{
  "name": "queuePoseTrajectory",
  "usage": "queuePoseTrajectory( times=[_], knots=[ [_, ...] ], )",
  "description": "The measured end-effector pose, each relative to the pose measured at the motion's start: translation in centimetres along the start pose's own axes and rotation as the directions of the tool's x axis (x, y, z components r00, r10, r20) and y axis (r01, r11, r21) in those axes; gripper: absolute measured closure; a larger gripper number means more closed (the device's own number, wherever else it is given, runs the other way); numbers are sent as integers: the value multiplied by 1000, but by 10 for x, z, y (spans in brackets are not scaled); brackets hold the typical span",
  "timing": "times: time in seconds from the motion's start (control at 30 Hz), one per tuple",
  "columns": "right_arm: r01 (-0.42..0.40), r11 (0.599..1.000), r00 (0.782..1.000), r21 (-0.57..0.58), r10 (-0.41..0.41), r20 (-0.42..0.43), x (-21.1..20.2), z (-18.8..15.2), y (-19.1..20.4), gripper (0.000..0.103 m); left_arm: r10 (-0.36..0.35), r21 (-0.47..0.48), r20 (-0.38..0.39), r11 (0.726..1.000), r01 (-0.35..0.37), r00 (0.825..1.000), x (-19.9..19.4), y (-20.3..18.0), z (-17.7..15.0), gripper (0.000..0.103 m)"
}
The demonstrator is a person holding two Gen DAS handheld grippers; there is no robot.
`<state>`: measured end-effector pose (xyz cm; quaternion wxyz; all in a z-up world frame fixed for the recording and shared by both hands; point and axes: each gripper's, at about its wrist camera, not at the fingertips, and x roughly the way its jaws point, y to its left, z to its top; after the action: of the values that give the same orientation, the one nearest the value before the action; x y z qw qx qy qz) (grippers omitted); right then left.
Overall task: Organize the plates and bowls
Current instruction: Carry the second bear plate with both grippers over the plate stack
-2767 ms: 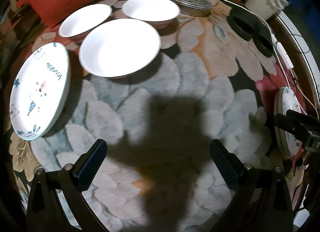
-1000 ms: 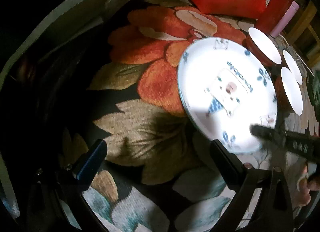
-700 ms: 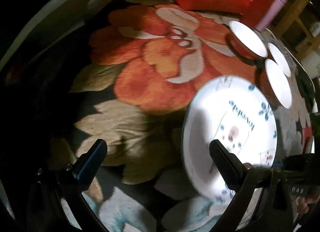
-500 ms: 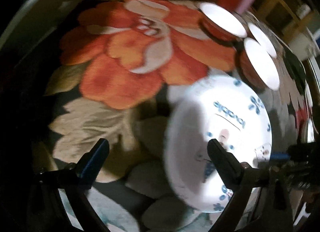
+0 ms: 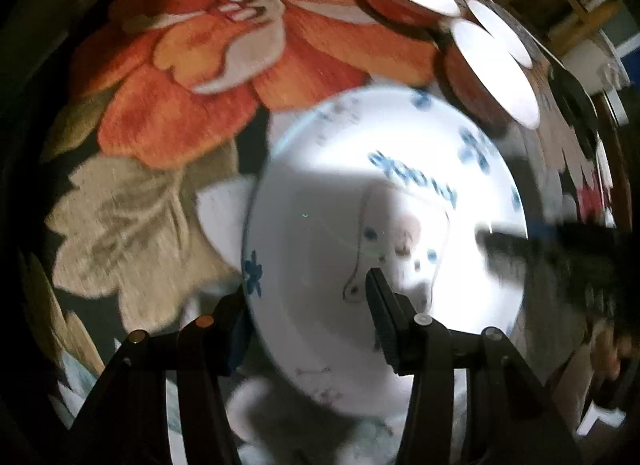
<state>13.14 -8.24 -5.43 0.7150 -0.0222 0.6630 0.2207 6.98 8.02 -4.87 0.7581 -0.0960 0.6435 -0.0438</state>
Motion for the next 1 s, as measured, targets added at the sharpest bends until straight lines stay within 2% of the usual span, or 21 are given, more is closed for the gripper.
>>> queuePoseTrajectory(
  times=[0.1, 0.17, 0.23, 0.33, 0.37, 0.4, 0.43, 0.47, 0.5, 0.57, 0.8, 1.0],
  knots=[
    [33, 999, 999, -9, -33, 42, -1, 10, -4, 79, -14, 53, -23, 998, 15, 1000, 2, -14, -15, 50],
    [17, 1000, 999, -9, -16, 43, -1, 11, -7, 79, 18, 66, 1, 998, -18, 1000, 1, -19, -20, 53],
    [-17, 999, 998, -38, 19, 67, -3, 7, -9, 77, 59, 26, 45, 998, -60, 997, -4, -16, -17, 53],
    [-11, 999, 999, -32, 12, 43, 1, -1, -10, 77, 94, -41, 85, 995, -91, 992, -12, -7, -7, 53],
    [-11, 1000, 1000, -22, 11, 24, 6, -4, -9, 77, 99, -47, 87, 994, -95, 991, -11, -6, -6, 56],
    [-14, 1000, 1000, -15, 14, 15, 6, -6, -11, 77, 109, -53, 82, 993, -105, 991, -9, -6, -5, 68],
    [-29, 1000, 999, -9, 30, 13, 7, -8, -11, 77, 110, -55, 74, 993, -107, 991, -7, -6, -4, 73],
    [-32, 999, 999, -12, 33, 13, 8, -10, -9, 77, 84, -58, 73, 995, -80, 994, -8, -3, -2, 80],
    [-17, 1000, 1000, -19, 17, 21, 8, -10, -6, 78, 71, -55, 72, 996, -67, 995, -8, -3, 2, 82],
    [-10, 1000, 1000, -9, 11, 23, 7, -12, -8, 80, 84, -49, 67, 996, -81, 994, -9, -7, 7, 82],
    [-28, 1000, 1000, 14, 28, 10, 4, -16, -20, 86, 10, -69, 53, 998, -6, 999, -14, 5, -2, 83],
    [-35, 998, 999, 50, 35, 2, -6, -26, -36, 86, -7, -9, 58, 1000, 8, 998, -21, -22, -13, 83]
  ],
)
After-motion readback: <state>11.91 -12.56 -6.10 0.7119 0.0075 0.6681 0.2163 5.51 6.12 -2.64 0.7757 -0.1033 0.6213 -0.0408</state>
